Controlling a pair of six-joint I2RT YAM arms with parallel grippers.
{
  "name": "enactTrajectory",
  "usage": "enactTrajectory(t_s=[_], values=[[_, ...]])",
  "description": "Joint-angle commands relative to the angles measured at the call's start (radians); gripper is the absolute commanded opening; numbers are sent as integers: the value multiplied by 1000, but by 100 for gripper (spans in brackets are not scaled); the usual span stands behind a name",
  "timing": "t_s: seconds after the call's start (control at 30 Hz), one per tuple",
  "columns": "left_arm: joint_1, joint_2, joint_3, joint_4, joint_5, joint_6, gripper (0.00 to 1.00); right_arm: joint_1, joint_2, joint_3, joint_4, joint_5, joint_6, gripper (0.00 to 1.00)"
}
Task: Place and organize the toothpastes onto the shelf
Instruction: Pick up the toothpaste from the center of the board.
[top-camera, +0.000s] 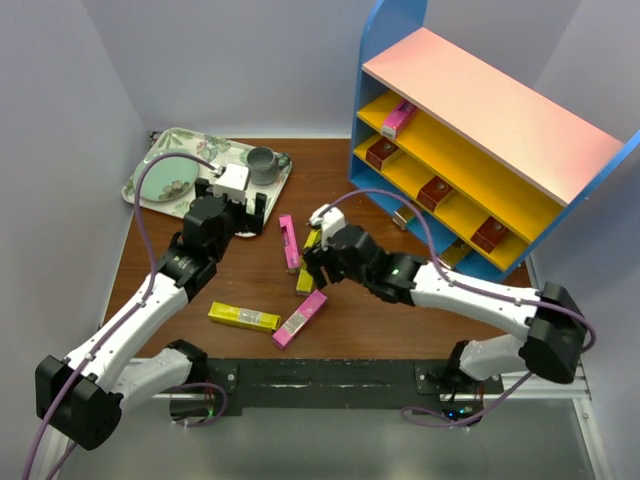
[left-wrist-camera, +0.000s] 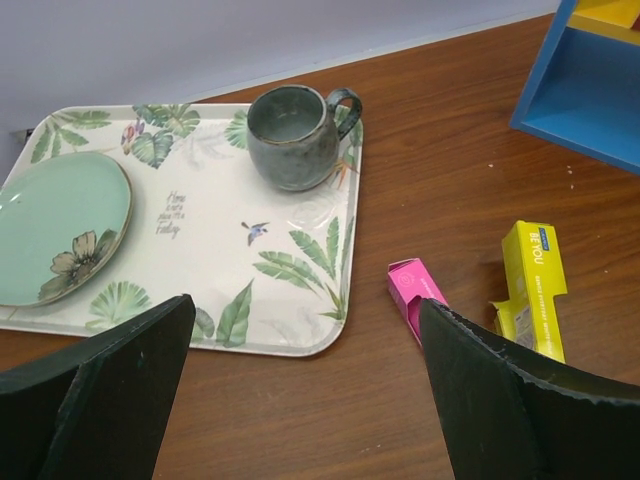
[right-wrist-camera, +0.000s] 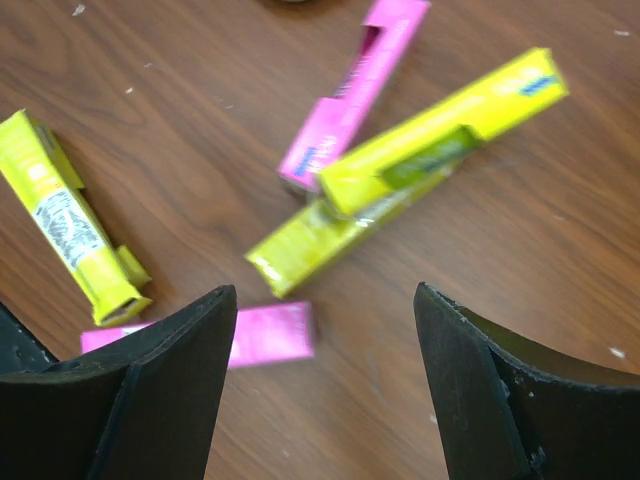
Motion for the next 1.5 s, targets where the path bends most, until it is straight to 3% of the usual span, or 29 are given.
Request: enactTrajectory(t_s=[0.0,0.27,0.5,1.0,1.3,1.47], values=[[9,-26,21,18,-89,-17,100,108,152,78,123,165,28,76],[15,-108,0,40,-322,-48,100,164,421,264,193,141,97,75],[22,-125,-11,75,-324,-46,100,150,600,404,118,302,175,74],[34,-123,-6,74,-267,-51,100,57,663,396,40,314,316,73],[37,-121,-6,74,-252,-51,100,53,720,419,52,279,308,63],[38,-120,-6,72,-246,-49,100,55,732,421,57,282,302,61]])
